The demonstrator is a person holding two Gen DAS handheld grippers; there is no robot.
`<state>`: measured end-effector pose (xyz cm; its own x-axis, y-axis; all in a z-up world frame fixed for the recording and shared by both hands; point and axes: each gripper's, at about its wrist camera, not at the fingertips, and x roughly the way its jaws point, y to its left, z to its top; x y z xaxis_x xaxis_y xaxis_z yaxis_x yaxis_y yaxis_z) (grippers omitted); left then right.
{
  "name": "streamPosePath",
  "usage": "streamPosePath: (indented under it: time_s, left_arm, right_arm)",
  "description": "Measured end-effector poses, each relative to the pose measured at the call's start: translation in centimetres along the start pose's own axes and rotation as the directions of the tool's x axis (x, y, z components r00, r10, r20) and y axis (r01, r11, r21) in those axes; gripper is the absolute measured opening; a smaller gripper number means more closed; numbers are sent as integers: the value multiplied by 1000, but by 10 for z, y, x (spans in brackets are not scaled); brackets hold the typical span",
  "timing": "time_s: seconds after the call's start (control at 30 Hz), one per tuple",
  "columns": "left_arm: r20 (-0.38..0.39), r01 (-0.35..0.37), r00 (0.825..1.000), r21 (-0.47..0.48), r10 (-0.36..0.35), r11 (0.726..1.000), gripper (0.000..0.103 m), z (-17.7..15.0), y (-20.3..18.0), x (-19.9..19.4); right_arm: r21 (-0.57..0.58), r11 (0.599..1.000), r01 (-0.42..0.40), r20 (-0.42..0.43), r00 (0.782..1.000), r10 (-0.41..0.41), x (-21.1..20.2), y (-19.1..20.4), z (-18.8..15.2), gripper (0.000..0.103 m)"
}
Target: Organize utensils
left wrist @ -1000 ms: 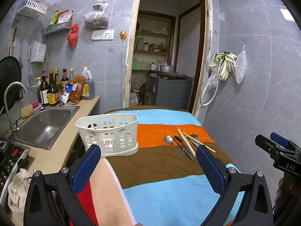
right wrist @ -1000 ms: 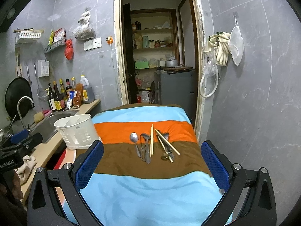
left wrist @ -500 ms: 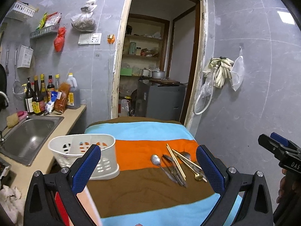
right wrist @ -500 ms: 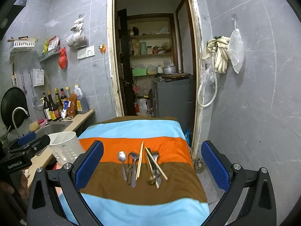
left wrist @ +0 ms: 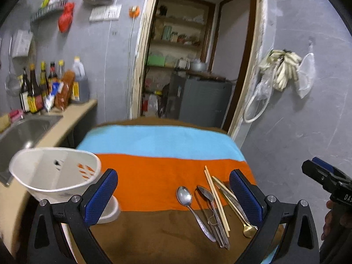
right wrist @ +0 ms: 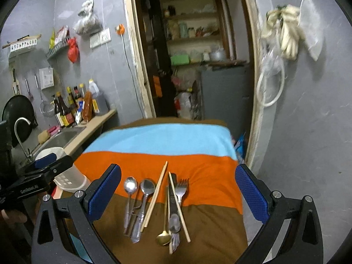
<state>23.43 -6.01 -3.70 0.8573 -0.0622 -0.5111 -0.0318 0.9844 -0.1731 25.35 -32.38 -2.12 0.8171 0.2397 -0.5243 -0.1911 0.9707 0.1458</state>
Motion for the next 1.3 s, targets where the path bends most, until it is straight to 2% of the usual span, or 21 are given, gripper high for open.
streamPosePath:
  time_s: [0.1, 0.2, 0.33, 0.47, 0.67, 0.83, 0.97, 1.2, 1.23, 1.3]
  left_arm:
    - [-45, 11, 999, -13, -12, 1000, 102, -6, 0, 28]
    - [-88, 15, 996, -8, -16, 1000, 98, -12, -2, 53]
    - [-168, 30, 985, -11, -31, 999, 85, -22, -4, 84]
    - [-244, 58, 968, -39, -65, 998, 70, -30, -3, 112]
    - [-339, 72, 936, -92, -99, 993, 52, -38, 6, 150]
    - [-382, 82, 918, -82, -107, 993, 42, -43, 6, 162]
    - [-410, 89, 905, -75, -112, 993, 30, -44, 6, 168]
    - [-455, 127, 876, -101, -159, 987, 27, -42, 6, 174]
    - [-462, 128, 873, -97, -159, 987, 24, -43, 5, 174]
    - [-482, 119, 864, -79, -142, 990, 12, -44, 4, 176]
  right_arm:
    - [3, 1000, 4, -56, 998, -4, 30, -10, -6, 96]
    - [22, 1000, -14, -129, 992, 17, 61, -18, -12, 83]
    - [76, 994, -82, -224, 970, 98, 103, -30, -28, 60]
    - [109, 983, -144, -306, 936, 171, 143, -33, -41, 46]
    - [132, 971, -197, -392, 890, 234, 182, -29, -58, 36]
    - [167, 957, -236, -437, 853, 287, 197, -29, -67, 27]
    - [181, 953, -244, -458, 836, 301, 207, -25, -69, 23]
    - [292, 927, -236, -492, 794, 357, 217, -30, -76, 21]
    - [299, 925, -236, -492, 792, 361, 216, -29, -78, 19]
    - [307, 924, -230, -490, 794, 360, 216, -28, -81, 17]
